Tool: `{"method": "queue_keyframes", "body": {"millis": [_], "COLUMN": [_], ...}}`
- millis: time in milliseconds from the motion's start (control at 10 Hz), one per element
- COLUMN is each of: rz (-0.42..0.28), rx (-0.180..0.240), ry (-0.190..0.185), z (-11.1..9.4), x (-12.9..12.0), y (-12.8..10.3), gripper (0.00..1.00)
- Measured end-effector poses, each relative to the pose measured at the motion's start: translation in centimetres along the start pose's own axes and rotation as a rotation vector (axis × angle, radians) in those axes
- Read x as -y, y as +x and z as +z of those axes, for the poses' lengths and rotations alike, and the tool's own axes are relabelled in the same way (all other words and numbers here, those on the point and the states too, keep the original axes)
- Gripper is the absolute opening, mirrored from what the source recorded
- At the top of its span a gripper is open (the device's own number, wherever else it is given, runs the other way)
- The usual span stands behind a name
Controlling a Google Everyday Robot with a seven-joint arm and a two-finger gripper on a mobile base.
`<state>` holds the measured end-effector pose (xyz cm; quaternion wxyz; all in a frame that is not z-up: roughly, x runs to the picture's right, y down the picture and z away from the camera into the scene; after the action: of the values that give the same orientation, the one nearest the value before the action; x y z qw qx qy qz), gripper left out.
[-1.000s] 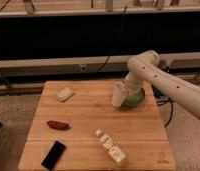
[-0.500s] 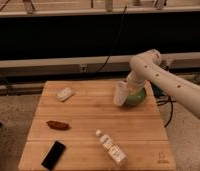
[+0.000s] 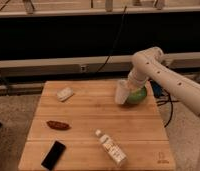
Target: Place the ceramic cup in the ceramic bowl
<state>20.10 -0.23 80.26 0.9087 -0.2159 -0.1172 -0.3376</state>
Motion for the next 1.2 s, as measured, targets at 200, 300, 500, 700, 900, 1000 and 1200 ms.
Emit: {"method": "queue_keyframes", "body": {"millis": [200, 300, 500, 700, 900, 1000, 1200], "rz": [0.01, 0.018, 0.052, 0.103, 0.137, 0.147, 0.163], "rx": [-0.009, -0.022, -0.041, -0.077, -0.102, -0.112, -0.122], "ry": [0.009, 0.016, 0.022, 0.016, 0.014, 0.01, -0.001], "z": [-1.1, -1.8, -2.0, -1.2, 0.0, 0.4, 1.5], "x": [0.4, 1.2, 1.6, 1.0, 0.7, 0.3, -0.4], "y": [1.0, 2.0, 4.0, 7.1, 8.9, 9.4, 9.9], "gripper": [0.0, 0.0, 0.0, 0.0, 0.0, 0.0, 0.0]}}
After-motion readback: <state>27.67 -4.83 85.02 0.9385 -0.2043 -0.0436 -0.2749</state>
